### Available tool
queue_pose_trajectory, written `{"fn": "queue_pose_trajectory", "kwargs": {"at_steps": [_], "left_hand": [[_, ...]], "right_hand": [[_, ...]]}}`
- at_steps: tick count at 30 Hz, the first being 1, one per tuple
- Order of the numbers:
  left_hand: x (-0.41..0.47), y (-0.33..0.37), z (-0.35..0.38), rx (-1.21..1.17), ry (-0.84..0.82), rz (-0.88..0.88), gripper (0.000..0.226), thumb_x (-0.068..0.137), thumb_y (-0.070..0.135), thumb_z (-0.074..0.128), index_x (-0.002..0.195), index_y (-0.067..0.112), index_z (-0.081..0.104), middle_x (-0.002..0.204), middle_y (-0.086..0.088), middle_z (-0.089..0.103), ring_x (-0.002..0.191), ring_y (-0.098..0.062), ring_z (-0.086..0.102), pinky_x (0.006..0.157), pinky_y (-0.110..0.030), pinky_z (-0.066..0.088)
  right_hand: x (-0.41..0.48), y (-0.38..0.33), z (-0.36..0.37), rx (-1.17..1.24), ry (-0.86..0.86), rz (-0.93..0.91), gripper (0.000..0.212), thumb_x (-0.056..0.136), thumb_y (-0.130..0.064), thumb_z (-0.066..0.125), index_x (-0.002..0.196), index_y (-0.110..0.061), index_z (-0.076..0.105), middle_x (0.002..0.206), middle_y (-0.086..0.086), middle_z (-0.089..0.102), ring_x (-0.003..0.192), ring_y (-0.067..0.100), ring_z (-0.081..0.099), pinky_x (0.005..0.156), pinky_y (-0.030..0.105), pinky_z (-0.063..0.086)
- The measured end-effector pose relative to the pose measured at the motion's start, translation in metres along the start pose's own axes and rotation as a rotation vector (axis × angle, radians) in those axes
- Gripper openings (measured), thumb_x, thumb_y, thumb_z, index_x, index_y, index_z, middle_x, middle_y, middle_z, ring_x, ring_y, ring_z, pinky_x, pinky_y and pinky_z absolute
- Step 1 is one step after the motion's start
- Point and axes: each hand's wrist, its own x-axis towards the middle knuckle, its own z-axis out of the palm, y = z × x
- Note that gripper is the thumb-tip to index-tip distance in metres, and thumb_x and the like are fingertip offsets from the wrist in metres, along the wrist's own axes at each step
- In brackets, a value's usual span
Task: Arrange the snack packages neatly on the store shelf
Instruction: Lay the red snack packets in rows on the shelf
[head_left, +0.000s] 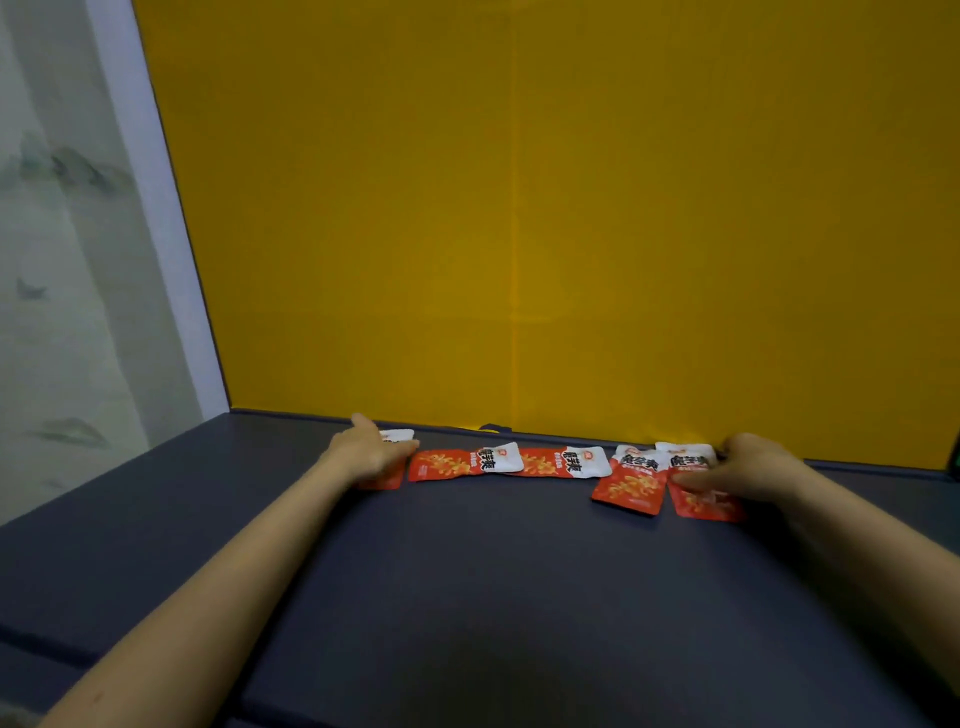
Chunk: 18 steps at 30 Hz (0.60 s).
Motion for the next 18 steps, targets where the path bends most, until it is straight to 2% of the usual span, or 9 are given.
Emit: {"fn": "queue_pose_trajectory", "kwargs": {"at_steps": [3,7,10,12,13,14,16,18], "left_hand": [[0.012,0.004,0.000,-0.054,0.014,0.014,0.092,0.074,0.039,0.075,0.138,-0.001,0.021,0.144,-0.024,0.032,0.132,-0.037,0.035,0.100,-0.044,0.039],[0.019,0.005,-0.003,-0.144,-0.096,0.001,0.089,0.068,0.029,0.082,0.137,0.002,0.032,0.138,-0.018,0.044,0.122,-0.034,0.047,0.087,-0.039,0.043],[0.025,0.001,-0.009,-0.182,-0.172,0.044,0.061,0.066,0.022,0.084,0.115,0.001,0.054,0.105,-0.016,0.061,0.091,-0.026,0.059,0.075,-0.032,0.044],[0.025,-0.002,-0.013,-0.132,-0.174,0.091,0.042,0.067,0.021,0.083,0.095,0.007,0.056,0.094,-0.011,0.060,0.080,-0.022,0.055,0.072,-0.031,0.042],[0.026,-0.003,-0.016,-0.102,-0.169,0.115,0.040,0.068,0.021,0.083,0.092,0.009,0.053,0.093,-0.009,0.060,0.079,-0.021,0.054,0.070,-0.030,0.042],[0.026,-0.004,-0.018,-0.078,-0.159,0.143,0.040,0.068,0.021,0.082,0.092,0.010,0.052,0.092,-0.009,0.059,0.079,-0.021,0.054,0.069,-0.030,0.041],[0.029,-0.004,-0.025,-0.096,-0.102,0.205,0.038,0.068,0.018,0.082,0.092,0.010,0.054,0.090,-0.010,0.060,0.076,-0.022,0.055,0.065,-0.028,0.042],[0.029,-0.001,-0.032,-0.238,-0.064,0.256,0.031,0.070,0.015,0.081,0.086,0.011,0.055,0.083,-0.010,0.061,0.065,-0.021,0.055,0.057,-0.027,0.040]], "right_hand": [[-0.006,-0.007,-0.001,0.026,0.000,0.065,0.041,0.072,-0.048,0.074,0.070,-0.014,0.051,0.074,0.001,0.057,0.078,0.020,0.053,0.057,0.028,0.037],[-0.005,-0.011,-0.003,0.188,-0.023,0.163,0.050,0.065,-0.034,0.083,0.098,-0.002,0.063,0.101,0.014,0.065,0.090,0.027,0.060,0.072,0.030,0.045],[-0.010,-0.011,0.000,0.261,-0.041,0.197,0.041,0.069,-0.026,0.082,0.096,-0.002,0.062,0.093,0.014,0.063,0.079,0.025,0.059,0.066,0.030,0.046],[-0.011,-0.012,0.002,0.299,-0.026,0.194,0.029,0.073,-0.021,0.079,0.087,-0.003,0.063,0.084,0.013,0.063,0.068,0.022,0.056,0.056,0.028,0.043],[-0.012,-0.012,0.002,0.326,-0.008,0.189,0.023,0.075,-0.019,0.077,0.084,-0.004,0.063,0.084,0.014,0.063,0.069,0.022,0.057,0.056,0.028,0.043],[-0.013,-0.012,0.002,0.346,0.019,0.189,0.020,0.077,-0.018,0.075,0.086,-0.004,0.062,0.089,0.016,0.064,0.075,0.025,0.058,0.061,0.031,0.046],[-0.016,-0.010,0.001,0.358,0.077,0.200,0.029,0.081,-0.016,0.070,0.104,-0.001,0.061,0.107,0.021,0.063,0.096,0.032,0.060,0.081,0.038,0.048],[-0.019,-0.005,0.000,0.393,0.117,0.208,0.038,0.084,-0.013,0.066,0.116,0.004,0.056,0.115,0.024,0.061,0.103,0.035,0.059,0.088,0.039,0.045]]}}
